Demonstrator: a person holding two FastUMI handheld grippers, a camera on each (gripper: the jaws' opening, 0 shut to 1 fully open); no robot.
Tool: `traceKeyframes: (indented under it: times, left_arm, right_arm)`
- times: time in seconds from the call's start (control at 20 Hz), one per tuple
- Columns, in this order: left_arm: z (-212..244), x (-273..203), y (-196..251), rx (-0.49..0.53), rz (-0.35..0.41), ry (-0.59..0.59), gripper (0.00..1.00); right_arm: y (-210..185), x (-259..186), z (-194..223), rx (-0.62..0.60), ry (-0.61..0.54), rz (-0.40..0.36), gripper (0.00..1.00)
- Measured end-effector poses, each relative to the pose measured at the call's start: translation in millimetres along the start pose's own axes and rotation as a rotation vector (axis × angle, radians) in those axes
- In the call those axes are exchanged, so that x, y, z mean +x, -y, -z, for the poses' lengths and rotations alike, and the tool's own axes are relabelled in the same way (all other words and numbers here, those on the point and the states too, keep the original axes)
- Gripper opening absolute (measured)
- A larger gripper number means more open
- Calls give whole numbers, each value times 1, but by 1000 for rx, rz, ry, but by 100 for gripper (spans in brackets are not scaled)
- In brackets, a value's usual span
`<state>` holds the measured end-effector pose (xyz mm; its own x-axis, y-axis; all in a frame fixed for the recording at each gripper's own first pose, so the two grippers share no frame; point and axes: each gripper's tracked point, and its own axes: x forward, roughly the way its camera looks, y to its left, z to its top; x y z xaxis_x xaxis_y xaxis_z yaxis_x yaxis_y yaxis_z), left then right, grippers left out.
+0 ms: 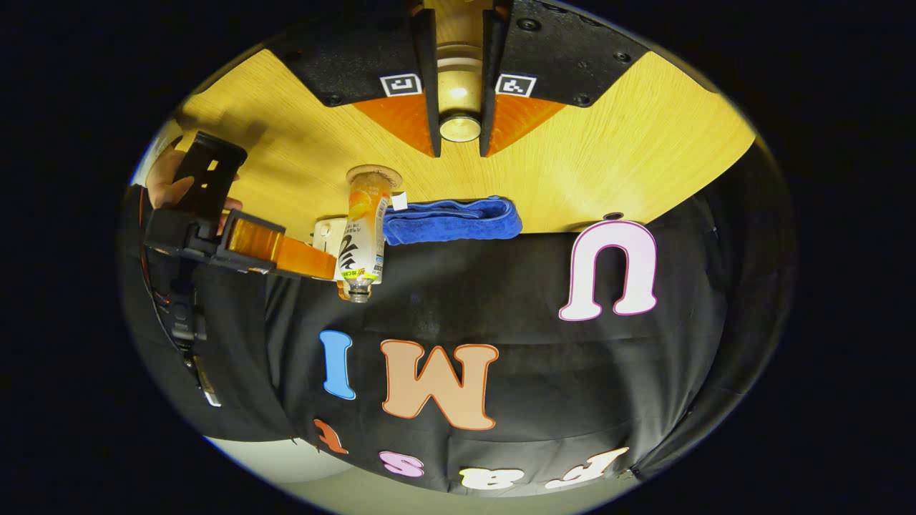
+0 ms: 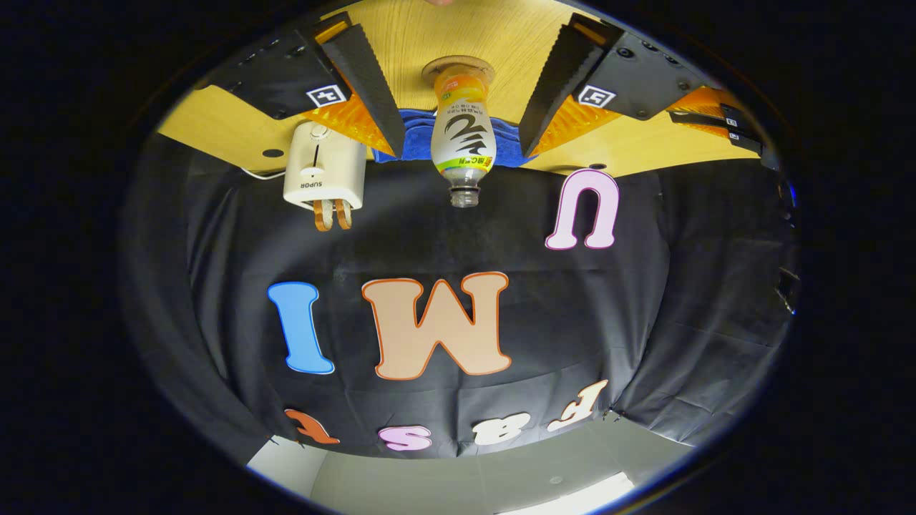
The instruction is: Open the teacup lid with one hand, grasp the water bottle and pour water into the teacup with the other hand; after pouring, place the water bottle on the coaster and then close the teacup lid.
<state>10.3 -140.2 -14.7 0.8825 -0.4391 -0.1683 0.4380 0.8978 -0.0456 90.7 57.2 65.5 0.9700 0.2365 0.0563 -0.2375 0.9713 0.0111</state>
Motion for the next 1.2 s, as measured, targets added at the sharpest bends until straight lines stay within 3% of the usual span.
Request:
traceKeyframes:
  times: [0.3, 0.45, 0.65, 0.9, 1.2]
  left_arm:
    - [6, 1, 0, 4, -12, 5, 24]
    - [6, -2, -3, 5, -35, 8, 34]
    - [-13, -13, -14, 27, -122, 66, 100]
    - [-65, -30, 17, 45, -188, 208, 98]
    - [-102, -1, 152, -19, -112, 316, 95]
  right_arm:
    - [9, -13, -5, 27, 8, 9, 96]
    - [18, -21, -9, 54, 16, 25, 96]
    - [33, -38, -22, 75, 32, 39, 100]
    - [78, -72, -45, 72, 66, 74, 96]
    - [189, -122, -62, -59, 63, 114, 99]
